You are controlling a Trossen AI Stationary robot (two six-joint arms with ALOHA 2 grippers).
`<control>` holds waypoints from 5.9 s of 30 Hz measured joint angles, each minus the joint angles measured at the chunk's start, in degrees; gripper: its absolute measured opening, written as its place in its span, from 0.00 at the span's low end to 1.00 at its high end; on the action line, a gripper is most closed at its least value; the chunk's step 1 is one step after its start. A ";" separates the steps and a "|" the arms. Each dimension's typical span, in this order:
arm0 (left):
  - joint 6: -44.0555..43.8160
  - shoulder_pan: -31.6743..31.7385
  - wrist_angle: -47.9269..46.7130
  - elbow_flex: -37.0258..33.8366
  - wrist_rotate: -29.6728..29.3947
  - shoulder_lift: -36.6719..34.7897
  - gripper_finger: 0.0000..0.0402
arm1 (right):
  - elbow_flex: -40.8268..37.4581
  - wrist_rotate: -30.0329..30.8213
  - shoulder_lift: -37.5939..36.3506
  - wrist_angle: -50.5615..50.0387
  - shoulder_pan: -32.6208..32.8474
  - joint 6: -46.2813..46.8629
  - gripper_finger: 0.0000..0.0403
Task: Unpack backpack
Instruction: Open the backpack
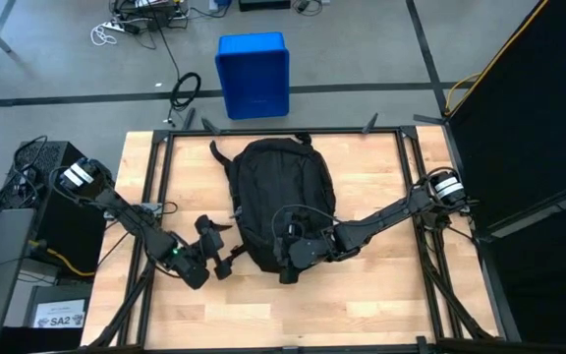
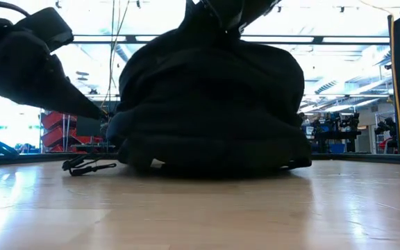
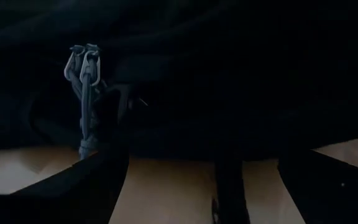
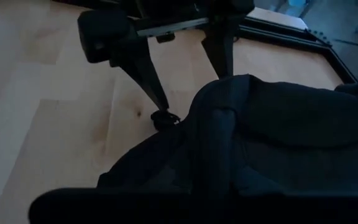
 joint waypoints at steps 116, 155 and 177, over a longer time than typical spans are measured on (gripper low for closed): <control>7.37 4.19 1.28 -1.37 10.29 -0.04 0.19 | 0.07 -2.16 -4.07 -12.81 5.00 -4.20 0.00; 19.43 2.27 27.77 -1.33 13.15 14.60 0.19 | 0.07 -8.59 -4.07 -15.12 4.68 -2.65 0.01; 34.12 3.08 35.93 -1.35 -2.71 14.51 0.19 | 0.07 -16.24 -4.07 -18.12 4.74 0.57 0.00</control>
